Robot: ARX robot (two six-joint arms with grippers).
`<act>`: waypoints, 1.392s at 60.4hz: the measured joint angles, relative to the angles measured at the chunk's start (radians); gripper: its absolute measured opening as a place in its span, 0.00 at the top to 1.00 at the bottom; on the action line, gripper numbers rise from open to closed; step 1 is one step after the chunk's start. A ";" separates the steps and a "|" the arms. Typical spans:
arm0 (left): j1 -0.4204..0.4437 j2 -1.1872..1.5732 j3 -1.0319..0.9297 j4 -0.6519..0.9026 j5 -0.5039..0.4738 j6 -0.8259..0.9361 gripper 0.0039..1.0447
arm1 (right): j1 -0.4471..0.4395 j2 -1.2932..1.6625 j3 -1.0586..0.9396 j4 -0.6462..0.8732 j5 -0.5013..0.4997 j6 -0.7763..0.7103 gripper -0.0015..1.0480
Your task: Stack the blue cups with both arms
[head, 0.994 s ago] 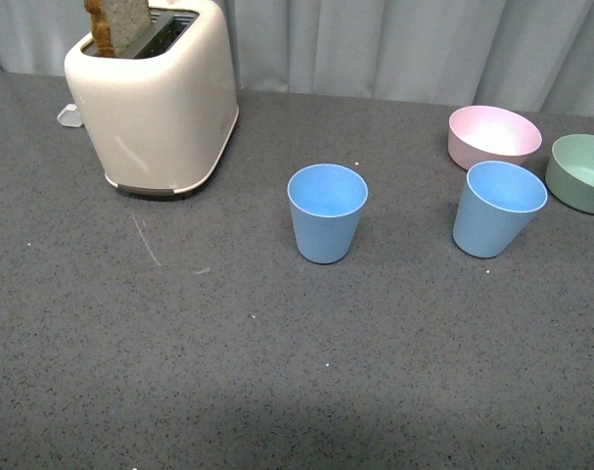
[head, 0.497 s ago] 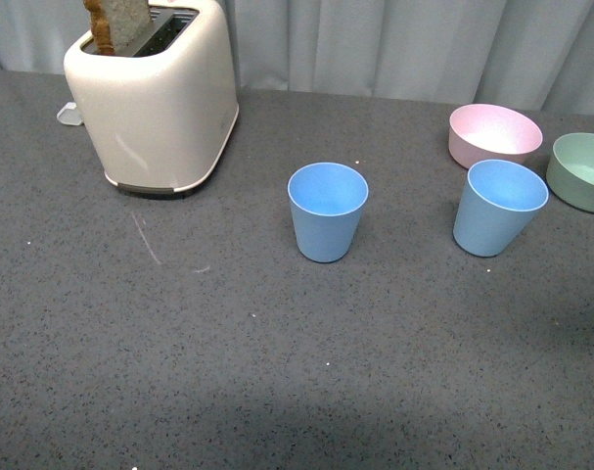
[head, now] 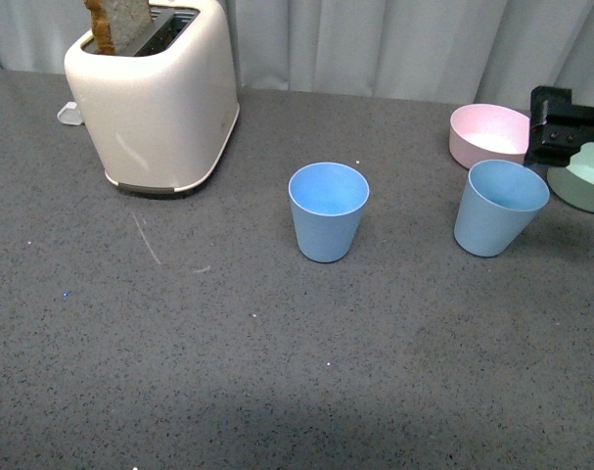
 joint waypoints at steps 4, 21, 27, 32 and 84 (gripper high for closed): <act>0.000 0.000 0.000 0.000 0.000 0.000 0.06 | 0.005 0.050 0.033 -0.029 0.003 0.017 0.09; 0.000 0.000 0.000 0.000 0.000 0.000 0.06 | 0.019 0.159 0.093 -0.050 0.024 0.058 0.33; 0.000 0.000 0.000 0.000 0.000 0.000 0.06 | 0.023 0.171 0.099 -0.045 0.026 0.071 0.47; 0.000 0.000 0.000 0.000 0.000 0.000 0.06 | 0.025 0.177 0.101 -0.041 0.026 0.078 0.59; 0.000 0.000 0.000 0.000 0.000 0.000 0.06 | 0.239 -0.017 0.176 -0.124 -0.246 0.209 0.99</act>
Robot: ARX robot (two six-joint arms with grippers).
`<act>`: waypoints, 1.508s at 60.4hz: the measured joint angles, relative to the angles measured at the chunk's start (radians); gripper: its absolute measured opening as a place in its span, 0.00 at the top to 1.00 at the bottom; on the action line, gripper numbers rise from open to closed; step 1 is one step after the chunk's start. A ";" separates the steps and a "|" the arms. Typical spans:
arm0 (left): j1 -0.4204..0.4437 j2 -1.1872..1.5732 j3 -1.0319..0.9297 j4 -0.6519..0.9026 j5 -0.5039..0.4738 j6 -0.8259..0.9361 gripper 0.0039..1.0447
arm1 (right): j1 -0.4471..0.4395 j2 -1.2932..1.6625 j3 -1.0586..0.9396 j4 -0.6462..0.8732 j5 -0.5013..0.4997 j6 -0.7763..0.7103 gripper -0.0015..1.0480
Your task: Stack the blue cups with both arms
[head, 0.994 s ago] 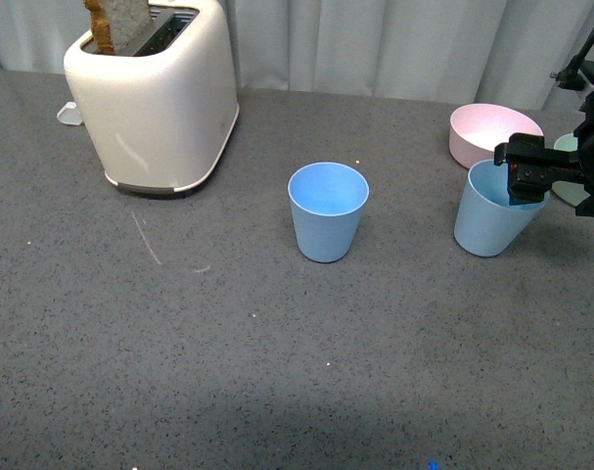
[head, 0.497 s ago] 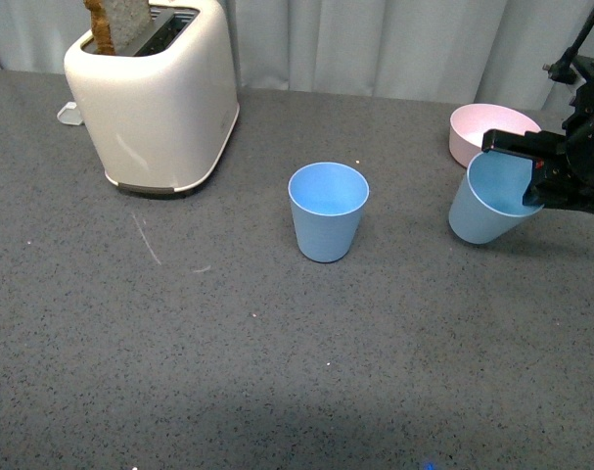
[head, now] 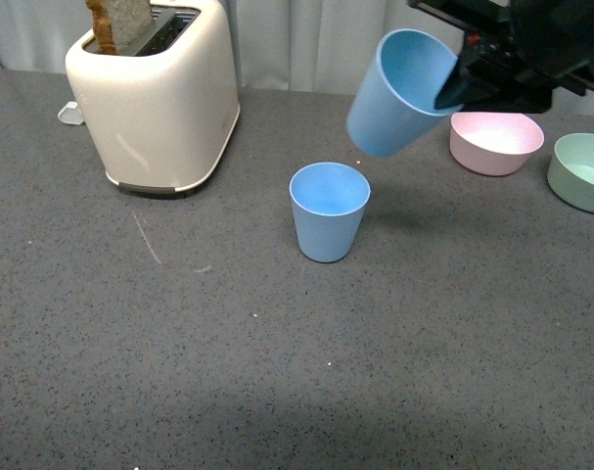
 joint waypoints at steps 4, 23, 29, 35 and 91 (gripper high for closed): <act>0.000 0.000 0.000 0.000 0.000 0.000 0.06 | 0.024 0.003 0.000 -0.004 -0.002 0.007 0.99; 0.000 0.000 0.000 0.000 0.000 0.000 0.06 | 0.062 0.052 0.013 0.008 0.010 0.048 0.87; 0.000 0.000 0.000 0.000 0.000 0.000 0.06 | 0.060 0.047 0.001 0.076 0.035 0.050 0.67; 0.000 0.000 0.000 0.000 0.000 0.000 0.06 | 0.053 0.032 -0.016 0.100 0.070 0.026 0.48; 0.000 0.000 0.000 -0.002 -0.001 0.001 0.06 | -0.200 -0.740 -1.147 1.262 0.288 -0.367 0.99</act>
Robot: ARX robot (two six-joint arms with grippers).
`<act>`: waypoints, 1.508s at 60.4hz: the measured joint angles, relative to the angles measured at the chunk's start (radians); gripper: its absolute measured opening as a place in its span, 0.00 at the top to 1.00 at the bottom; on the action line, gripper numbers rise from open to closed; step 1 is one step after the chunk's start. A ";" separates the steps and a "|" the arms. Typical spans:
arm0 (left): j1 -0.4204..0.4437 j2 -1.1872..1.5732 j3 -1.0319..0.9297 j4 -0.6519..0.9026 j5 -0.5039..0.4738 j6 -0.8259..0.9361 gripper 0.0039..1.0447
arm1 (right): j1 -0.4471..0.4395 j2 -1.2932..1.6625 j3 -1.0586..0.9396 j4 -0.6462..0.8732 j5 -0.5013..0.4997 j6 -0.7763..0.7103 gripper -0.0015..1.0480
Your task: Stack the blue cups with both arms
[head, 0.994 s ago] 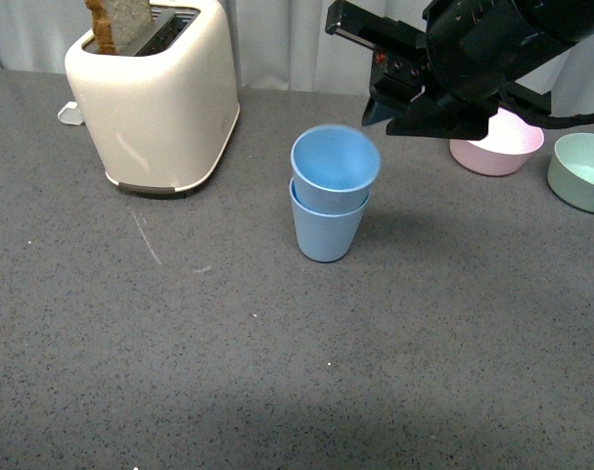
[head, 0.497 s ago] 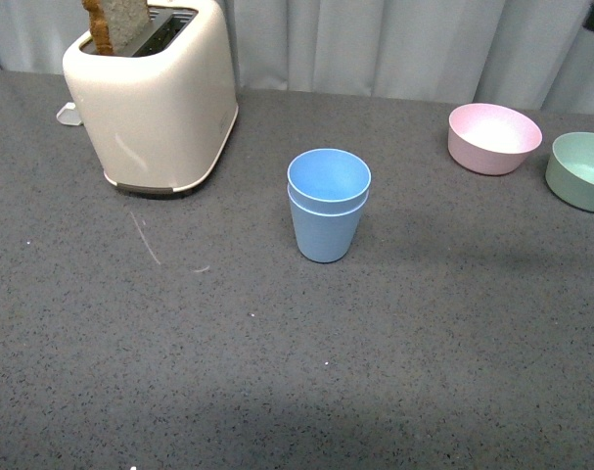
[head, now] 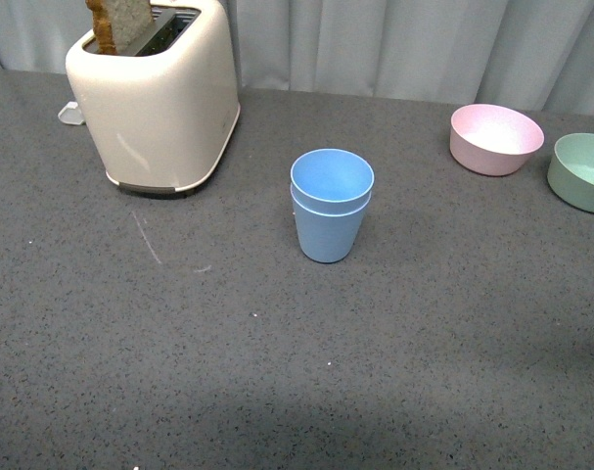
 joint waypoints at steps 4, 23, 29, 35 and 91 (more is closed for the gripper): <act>0.000 0.000 0.000 0.000 0.000 0.000 0.06 | -0.038 -0.067 -0.024 -0.045 -0.058 0.000 0.99; 0.000 0.000 0.000 0.000 0.000 0.000 0.06 | -0.080 -0.369 -0.087 -0.280 -0.077 0.000 0.99; 0.000 0.000 0.000 0.000 0.000 0.000 0.06 | -0.080 -0.446 -0.094 -0.346 -0.077 0.000 0.99; 0.000 0.000 0.000 0.000 0.000 0.000 0.06 | -0.080 -0.511 -0.098 -0.404 -0.077 0.000 0.99; 0.000 0.000 0.000 0.000 0.000 0.000 0.06 | -0.080 -0.954 -0.103 -0.826 -0.077 0.000 0.99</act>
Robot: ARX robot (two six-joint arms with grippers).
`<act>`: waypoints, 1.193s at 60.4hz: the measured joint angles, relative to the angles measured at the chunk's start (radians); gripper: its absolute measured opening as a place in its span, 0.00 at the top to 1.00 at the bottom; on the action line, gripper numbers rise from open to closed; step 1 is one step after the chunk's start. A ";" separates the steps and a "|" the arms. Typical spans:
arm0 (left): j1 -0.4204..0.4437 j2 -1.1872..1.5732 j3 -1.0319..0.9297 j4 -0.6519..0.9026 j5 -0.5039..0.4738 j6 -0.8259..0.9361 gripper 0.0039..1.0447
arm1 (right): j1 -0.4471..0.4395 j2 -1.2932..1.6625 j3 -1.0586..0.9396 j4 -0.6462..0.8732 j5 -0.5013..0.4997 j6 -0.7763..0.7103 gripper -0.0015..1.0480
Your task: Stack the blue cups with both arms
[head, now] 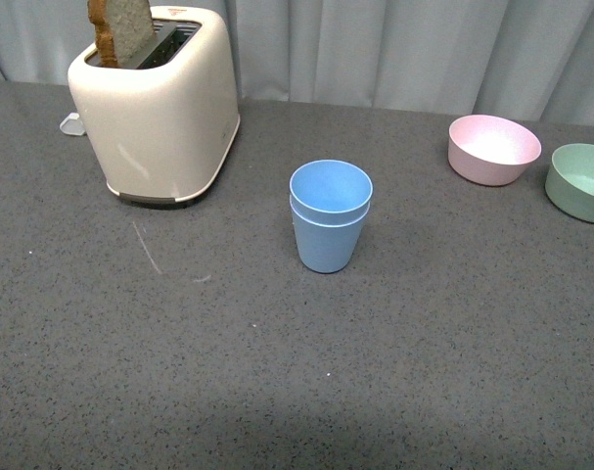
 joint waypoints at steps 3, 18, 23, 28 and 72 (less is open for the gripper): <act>0.000 0.000 0.000 0.000 0.000 0.000 0.06 | 0.000 -0.011 0.000 -0.011 0.000 0.000 0.99; 0.000 0.000 0.000 0.000 0.000 0.000 0.06 | 0.000 -0.192 0.001 -0.197 -0.003 0.000 0.99; 0.000 0.000 0.000 0.000 0.000 0.000 0.06 | 0.000 -0.192 0.001 -0.199 -0.003 0.000 0.99; 0.000 0.000 0.000 0.000 0.000 0.000 0.06 | 0.000 -0.192 0.001 -0.200 -0.003 0.000 0.99; 0.000 0.000 0.000 0.000 0.000 0.000 0.06 | 0.000 -0.193 0.001 -0.200 -0.003 -0.001 0.09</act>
